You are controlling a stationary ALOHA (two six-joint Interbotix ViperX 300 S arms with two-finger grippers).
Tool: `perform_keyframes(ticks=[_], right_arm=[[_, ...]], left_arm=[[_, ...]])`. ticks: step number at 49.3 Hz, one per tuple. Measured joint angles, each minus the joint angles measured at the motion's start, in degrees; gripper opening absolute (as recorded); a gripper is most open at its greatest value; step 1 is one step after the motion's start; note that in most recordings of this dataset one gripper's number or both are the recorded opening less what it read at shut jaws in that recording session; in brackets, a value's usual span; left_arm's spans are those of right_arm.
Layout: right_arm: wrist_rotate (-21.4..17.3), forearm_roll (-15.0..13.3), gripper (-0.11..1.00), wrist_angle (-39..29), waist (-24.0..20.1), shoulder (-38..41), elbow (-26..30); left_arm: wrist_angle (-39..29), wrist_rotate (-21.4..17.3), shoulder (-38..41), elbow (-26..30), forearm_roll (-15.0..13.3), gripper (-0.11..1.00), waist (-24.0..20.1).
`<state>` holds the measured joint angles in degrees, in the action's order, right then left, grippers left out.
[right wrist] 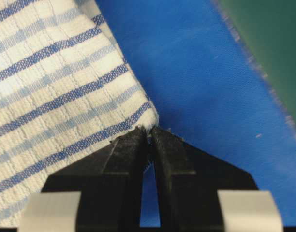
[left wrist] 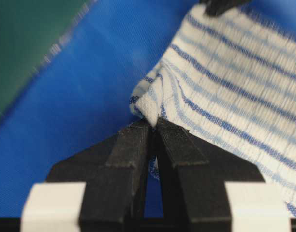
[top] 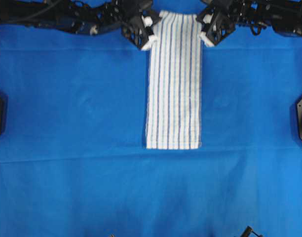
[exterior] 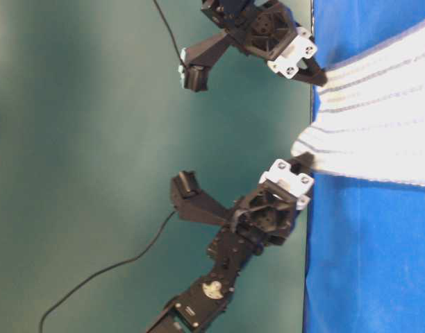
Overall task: Fold the blue towel.
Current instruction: 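Fold the far end toward the near end of the strip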
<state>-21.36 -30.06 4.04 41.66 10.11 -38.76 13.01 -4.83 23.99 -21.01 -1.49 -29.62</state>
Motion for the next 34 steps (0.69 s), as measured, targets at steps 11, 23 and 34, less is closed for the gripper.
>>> perform_keyframes(ticks=[11,23,34], right_arm=[[0.0,-0.4,0.07,-1.8,0.6,-1.1,0.7],[-1.1,-0.4,0.07,-2.8,-0.7,-5.1,-1.4],[-2.6,1.0,0.07,-3.5,-8.3,-12.8,-8.0]], left_arm=[[-2.3,-0.6,-0.2,1.1,0.0,0.01,-0.7],[-3.1,-0.9,-1.8,0.1,0.0,0.01,0.4],[-3.6,-1.1,-5.3,-5.2,0.0,0.01,5.4]])
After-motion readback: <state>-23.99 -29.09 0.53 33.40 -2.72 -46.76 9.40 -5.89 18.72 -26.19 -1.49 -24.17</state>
